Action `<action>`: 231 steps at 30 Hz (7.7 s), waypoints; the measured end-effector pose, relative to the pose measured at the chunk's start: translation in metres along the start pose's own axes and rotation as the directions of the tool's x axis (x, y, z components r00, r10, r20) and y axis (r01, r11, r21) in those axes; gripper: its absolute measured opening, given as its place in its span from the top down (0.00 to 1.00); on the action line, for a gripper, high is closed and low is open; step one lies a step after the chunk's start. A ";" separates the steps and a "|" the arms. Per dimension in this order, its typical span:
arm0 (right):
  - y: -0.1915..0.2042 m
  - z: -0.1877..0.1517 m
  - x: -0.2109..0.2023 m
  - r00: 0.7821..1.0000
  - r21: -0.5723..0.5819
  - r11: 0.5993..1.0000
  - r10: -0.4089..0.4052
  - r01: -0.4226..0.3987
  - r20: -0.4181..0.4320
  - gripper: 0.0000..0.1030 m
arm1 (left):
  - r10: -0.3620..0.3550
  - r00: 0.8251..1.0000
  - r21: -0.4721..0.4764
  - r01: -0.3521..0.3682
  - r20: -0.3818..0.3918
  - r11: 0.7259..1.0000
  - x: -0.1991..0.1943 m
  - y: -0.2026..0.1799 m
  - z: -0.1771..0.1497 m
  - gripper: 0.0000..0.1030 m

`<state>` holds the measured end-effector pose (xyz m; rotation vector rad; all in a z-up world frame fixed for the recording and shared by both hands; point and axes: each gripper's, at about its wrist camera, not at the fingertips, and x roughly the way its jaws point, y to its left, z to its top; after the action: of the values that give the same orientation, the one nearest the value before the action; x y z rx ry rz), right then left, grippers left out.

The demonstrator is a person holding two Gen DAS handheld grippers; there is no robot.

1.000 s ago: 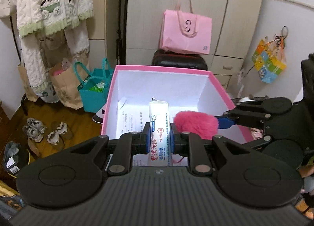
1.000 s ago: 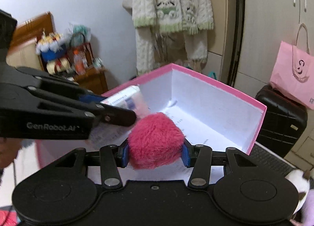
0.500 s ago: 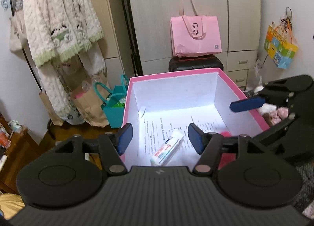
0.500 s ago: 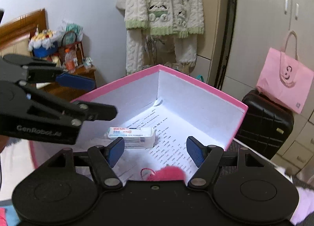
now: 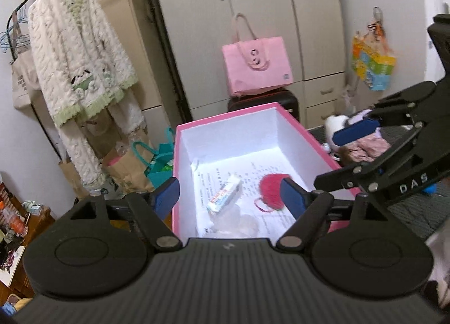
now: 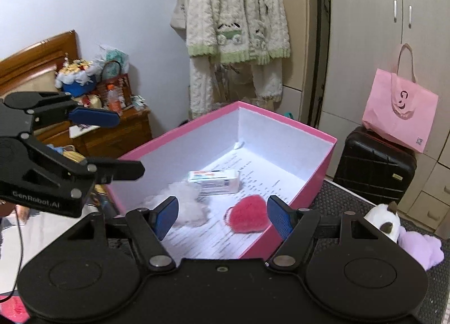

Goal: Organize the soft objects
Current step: 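Withdraw both open tools from the box toward the remaining items, then grasp the orange sponge with the left tool while the right grasps the pink floral cloth, then carry the orange sponge with the left tool while the right carries the cloth to the box, then open the left tool to drop the sponge while the right drops the cloth in the box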

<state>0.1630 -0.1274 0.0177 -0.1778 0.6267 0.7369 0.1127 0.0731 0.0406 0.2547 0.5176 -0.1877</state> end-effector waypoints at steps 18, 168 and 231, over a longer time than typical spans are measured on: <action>0.029 -0.028 -0.092 0.997 -0.057 0.998 -0.032 0.036 0.068 0.28 | -0.147 0.989 0.054 0.148 -0.012 0.988 -0.067 -0.036 -0.013 0.12; -0.055 -0.176 -0.099 0.998 0.237 0.969 -0.067 0.065 -0.002 0.78 | -0.291 0.954 -0.241 0.265 -0.077 0.934 0.029 -0.159 -0.076 0.64; -0.025 0.060 0.075 0.997 -0.147 0.987 0.059 -0.066 -0.052 0.77 | -0.124 0.975 -0.303 0.063 -0.187 0.951 0.137 0.051 0.024 0.62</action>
<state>0.2500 -0.0811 0.0201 -0.3154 0.6251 0.8426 0.2532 0.0992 0.0005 -0.0449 0.7539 -0.1747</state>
